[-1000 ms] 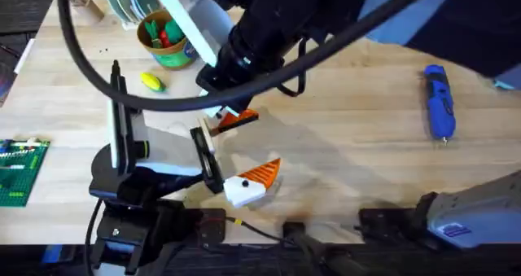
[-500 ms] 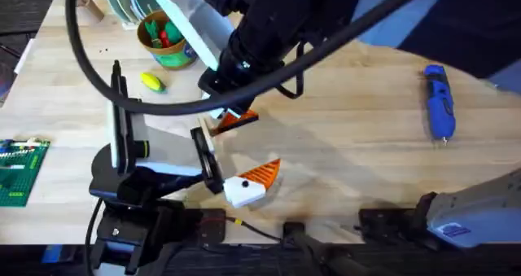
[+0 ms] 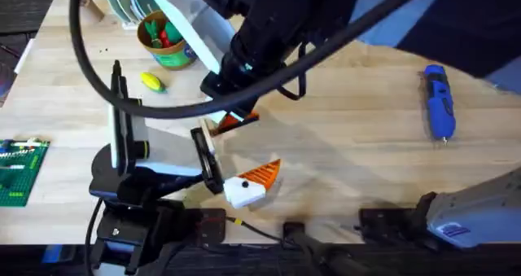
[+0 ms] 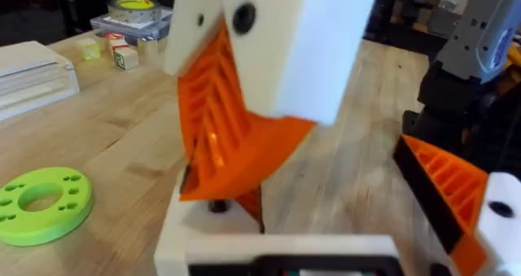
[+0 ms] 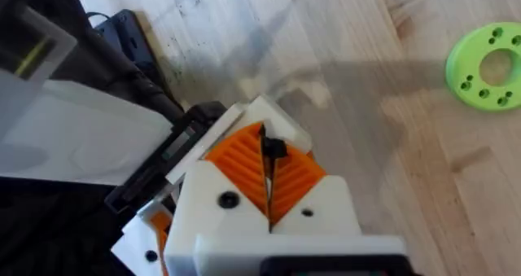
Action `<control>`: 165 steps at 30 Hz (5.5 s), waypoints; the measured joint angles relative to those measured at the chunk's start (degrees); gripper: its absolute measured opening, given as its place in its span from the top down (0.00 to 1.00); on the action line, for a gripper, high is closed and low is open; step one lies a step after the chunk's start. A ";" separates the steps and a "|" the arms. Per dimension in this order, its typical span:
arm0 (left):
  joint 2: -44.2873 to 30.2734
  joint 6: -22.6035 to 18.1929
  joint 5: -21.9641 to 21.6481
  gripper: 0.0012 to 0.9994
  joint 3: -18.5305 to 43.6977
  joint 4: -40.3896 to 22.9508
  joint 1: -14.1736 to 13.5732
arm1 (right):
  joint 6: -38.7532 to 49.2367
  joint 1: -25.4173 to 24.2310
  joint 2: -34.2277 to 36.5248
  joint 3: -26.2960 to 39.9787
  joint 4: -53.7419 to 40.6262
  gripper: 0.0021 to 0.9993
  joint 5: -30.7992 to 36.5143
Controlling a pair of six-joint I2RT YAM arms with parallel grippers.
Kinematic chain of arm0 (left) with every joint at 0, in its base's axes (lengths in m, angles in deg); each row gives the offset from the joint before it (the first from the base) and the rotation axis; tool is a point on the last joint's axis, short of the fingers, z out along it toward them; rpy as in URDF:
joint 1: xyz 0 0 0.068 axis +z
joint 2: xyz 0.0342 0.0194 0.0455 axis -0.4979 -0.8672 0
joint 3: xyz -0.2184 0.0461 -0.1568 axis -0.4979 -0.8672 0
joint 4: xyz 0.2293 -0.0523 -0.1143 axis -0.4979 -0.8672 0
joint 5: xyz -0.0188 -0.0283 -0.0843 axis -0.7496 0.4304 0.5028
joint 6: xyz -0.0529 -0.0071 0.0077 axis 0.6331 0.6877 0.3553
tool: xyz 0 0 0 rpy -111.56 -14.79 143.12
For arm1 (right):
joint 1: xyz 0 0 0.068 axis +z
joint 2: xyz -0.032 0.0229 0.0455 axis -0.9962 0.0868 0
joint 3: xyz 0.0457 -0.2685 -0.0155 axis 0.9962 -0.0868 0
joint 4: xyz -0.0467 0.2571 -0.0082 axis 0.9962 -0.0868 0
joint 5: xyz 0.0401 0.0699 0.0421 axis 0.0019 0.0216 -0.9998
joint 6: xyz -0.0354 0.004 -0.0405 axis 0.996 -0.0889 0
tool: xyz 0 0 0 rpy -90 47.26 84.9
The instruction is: Pick up the gripper from the table and insert it into the empty holder that is missing its gripper. Then pick up a screw, insert it into the mounting hole, and use the screwdriver to tighten it. Finally, clean up the table by picking up the vegetable and placing it into the bucket.
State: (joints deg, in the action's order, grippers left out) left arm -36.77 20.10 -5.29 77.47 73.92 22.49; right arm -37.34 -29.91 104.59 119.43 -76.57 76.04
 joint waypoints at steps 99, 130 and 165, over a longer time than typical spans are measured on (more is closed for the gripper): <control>0.02 -0.85 -0.70 1.00 0.00 0.11 0.00 | 0.38 -79.92 -23.19 -9.13 -15.49 0.01 18.24; 0.00 -0.85 -0.68 1.00 0.00 0.09 0.00 | 6.11 -95.43 -19.13 -21.81 -2.45 0.01 9.15; 0.00 -0.85 -0.69 1.00 0.00 0.09 0.00 | 29.56 -91.10 -2.29 -21.90 -2.29 0.01 2.40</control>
State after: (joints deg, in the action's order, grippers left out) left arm -36.77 19.25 -5.98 77.47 74.00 22.49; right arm -7.78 -121.01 102.30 97.53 -78.85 78.44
